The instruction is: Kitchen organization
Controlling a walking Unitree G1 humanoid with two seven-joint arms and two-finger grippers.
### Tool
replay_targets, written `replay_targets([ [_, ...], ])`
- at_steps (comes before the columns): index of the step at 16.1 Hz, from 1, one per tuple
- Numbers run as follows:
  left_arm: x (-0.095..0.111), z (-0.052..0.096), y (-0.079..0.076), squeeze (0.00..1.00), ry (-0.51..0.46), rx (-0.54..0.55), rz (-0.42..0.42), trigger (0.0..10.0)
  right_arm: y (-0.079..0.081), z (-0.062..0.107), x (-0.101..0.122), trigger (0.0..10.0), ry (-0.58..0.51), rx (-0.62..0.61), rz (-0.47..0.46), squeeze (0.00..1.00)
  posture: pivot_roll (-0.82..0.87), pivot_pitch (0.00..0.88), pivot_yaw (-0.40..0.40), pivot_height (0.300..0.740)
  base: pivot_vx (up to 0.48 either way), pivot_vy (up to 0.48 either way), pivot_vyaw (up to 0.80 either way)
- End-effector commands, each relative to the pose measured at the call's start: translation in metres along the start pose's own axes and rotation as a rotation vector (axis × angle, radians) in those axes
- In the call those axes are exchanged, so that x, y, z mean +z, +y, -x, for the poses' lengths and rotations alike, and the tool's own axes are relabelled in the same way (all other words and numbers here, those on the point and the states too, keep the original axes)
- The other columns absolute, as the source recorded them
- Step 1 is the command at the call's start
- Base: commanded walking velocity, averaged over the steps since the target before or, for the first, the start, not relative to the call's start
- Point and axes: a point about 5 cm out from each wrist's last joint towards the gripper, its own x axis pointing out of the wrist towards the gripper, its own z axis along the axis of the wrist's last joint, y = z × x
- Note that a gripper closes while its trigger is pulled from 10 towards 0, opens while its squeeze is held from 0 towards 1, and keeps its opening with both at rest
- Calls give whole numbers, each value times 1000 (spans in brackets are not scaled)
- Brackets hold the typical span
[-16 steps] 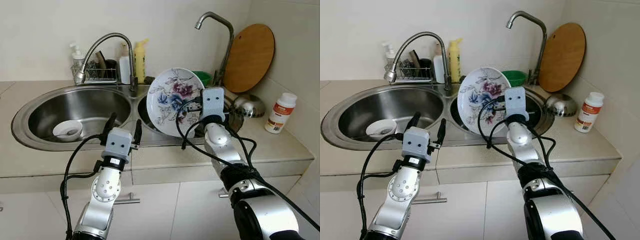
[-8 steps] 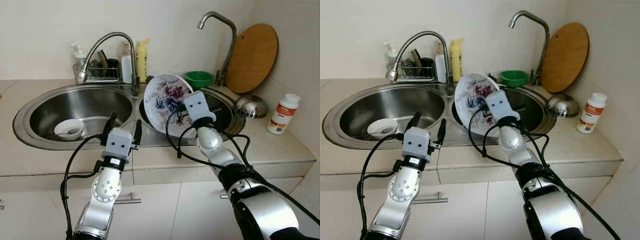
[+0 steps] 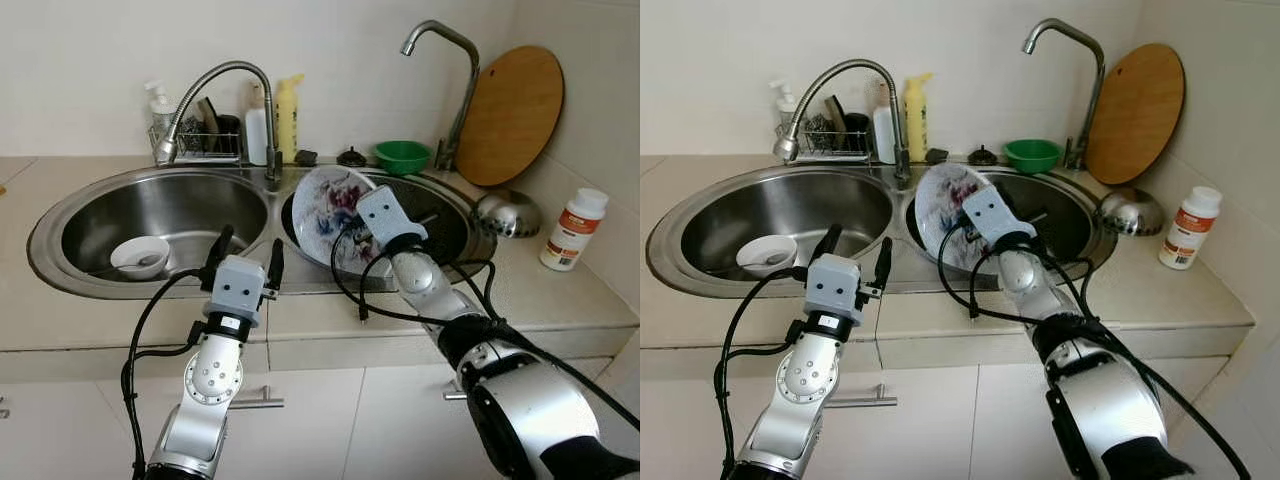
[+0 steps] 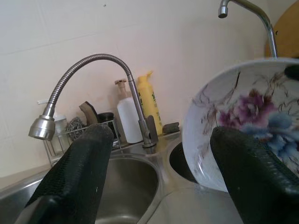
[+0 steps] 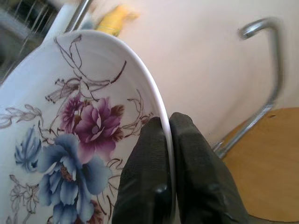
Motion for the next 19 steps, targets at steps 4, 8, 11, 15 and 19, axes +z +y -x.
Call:
replay_targets([
  [4, 1, -1, 0, 0, -5, 7, -5, 10000, 6, 4, -22, 10000, 176, 126, 30, 0, 58, 0, -58, 736, 0, 0, 0],
  [8, 3, -3, -5, 0, -10, 6, 4, 10000, 2, 1, -24, 10000, 260, 192, 38, 0, 59, 0, -64, 736, 0, 0, 0],
  [11, 2, -1, -4, 0, -9, 8, 1, 10000, 8, 5, -33, 10000, 342, 277, 48, 0, 75, 0, -71, 736, 0, 0, 0],
  [15, 1, 0, -2, 0, -5, 15, -8, 10000, 19, 13, -42, 10000, 399, 366, 36, 0, 85, 0, -79, 736, 0, 0, 0],
  [19, 0, 1, -1, 0, -2, 23, -15, 10000, 26, 18, -47, 10000, 420, 393, -17, 808, 85, 0, -81, 736, 0, 0, 0],
])
